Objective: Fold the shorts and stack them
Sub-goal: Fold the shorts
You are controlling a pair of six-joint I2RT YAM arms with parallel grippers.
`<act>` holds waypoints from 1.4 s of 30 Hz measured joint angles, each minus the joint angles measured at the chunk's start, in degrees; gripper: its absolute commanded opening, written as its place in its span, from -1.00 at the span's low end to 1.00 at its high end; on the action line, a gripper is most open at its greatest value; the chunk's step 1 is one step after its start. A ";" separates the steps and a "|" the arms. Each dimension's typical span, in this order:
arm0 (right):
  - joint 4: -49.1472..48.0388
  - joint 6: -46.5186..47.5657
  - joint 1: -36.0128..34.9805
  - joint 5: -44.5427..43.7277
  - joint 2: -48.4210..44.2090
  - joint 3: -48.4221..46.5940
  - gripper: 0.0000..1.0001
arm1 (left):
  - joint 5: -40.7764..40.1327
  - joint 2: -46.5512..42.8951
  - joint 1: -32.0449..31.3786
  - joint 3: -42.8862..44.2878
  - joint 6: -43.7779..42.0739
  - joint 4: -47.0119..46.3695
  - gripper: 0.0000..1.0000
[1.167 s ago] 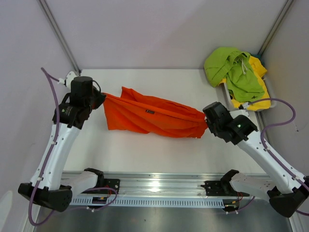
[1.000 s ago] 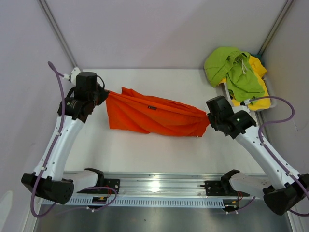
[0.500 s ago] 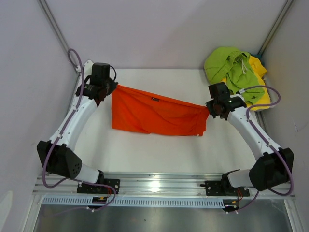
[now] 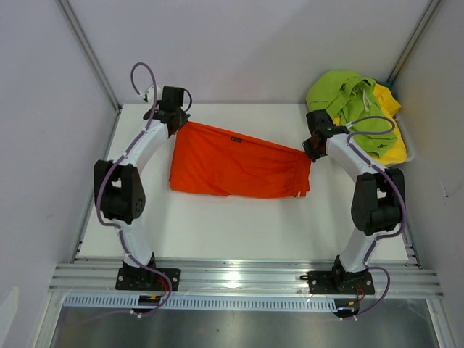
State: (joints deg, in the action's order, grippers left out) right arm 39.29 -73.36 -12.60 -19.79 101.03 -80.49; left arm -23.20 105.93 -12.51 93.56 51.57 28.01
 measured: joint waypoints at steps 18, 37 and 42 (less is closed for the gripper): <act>-5.95 10.38 3.80 0.76 8.87 -5.79 0.84 | -1.11 11.61 3.76 10.97 0.76 -1.16 0.94; -26.91 33.00 13.86 31.71 -20.81 34.86 0.98 | 7.41 -12.50 -9.35 -13.03 -15.21 -3.13 0.94; -31.17 29.14 13.81 35.50 -30.73 45.72 0.99 | 8.35 -12.41 -17.33 -15.67 -16.17 -5.29 0.93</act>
State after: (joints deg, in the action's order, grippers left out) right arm 8.12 -44.23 1.21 15.70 70.30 -34.76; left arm -14.85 93.51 -29.85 77.89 35.40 22.72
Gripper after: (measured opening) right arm 0.993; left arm 0.970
